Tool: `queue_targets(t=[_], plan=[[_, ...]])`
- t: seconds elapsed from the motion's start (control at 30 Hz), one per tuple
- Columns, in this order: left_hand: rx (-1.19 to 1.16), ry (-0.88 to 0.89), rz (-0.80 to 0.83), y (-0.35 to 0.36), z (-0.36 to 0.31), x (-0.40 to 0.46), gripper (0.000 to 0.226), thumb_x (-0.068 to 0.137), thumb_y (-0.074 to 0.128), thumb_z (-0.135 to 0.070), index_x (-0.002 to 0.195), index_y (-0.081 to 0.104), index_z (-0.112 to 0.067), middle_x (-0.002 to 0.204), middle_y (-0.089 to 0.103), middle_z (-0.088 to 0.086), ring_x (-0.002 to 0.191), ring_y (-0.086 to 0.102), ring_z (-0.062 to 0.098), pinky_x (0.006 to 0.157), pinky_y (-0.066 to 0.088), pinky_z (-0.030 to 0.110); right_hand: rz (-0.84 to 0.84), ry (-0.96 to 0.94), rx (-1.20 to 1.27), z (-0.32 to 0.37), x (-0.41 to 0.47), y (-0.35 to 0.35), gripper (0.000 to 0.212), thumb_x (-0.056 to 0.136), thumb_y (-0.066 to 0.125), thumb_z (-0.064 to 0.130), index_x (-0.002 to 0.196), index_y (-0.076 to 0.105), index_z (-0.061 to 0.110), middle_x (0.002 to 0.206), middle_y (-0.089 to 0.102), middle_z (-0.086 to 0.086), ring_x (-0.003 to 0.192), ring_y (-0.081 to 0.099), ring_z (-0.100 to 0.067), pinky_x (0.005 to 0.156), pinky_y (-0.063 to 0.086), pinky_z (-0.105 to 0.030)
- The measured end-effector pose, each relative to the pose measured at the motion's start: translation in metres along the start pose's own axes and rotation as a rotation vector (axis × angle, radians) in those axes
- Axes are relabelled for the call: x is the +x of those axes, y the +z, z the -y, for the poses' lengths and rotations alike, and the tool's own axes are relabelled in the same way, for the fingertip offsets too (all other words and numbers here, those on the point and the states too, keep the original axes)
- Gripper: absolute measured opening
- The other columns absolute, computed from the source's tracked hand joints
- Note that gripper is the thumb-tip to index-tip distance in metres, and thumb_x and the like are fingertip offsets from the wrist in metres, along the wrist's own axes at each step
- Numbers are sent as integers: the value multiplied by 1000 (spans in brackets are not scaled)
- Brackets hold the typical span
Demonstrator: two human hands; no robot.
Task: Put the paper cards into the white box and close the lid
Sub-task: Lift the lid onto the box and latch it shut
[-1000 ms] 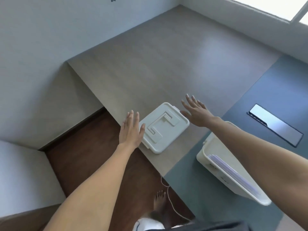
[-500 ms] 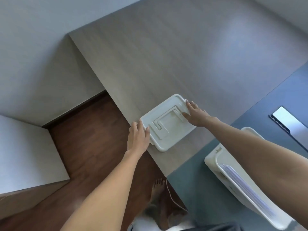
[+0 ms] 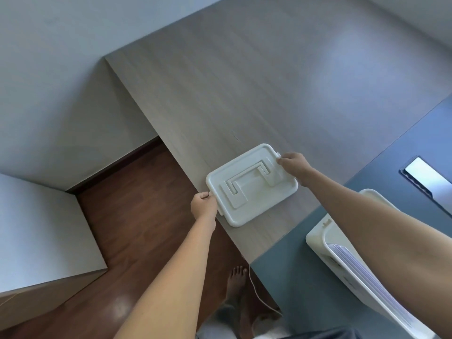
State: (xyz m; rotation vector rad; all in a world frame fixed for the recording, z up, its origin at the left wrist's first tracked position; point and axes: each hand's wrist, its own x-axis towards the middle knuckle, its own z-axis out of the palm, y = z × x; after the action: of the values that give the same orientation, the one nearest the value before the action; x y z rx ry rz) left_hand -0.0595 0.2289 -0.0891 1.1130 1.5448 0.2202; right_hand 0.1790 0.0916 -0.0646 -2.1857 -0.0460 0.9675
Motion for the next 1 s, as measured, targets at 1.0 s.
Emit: queue_targets(t=[1.0], plan=[[-215,174,541,70,-115,-75,33,83,68,9,116,64,8,78,72,8,54,68,10,46,55,20,-382,-108,452,-33,-150,-173,15,95,61,14,102,69,4,81,59,-8,75,55,-23,76,52,-36]])
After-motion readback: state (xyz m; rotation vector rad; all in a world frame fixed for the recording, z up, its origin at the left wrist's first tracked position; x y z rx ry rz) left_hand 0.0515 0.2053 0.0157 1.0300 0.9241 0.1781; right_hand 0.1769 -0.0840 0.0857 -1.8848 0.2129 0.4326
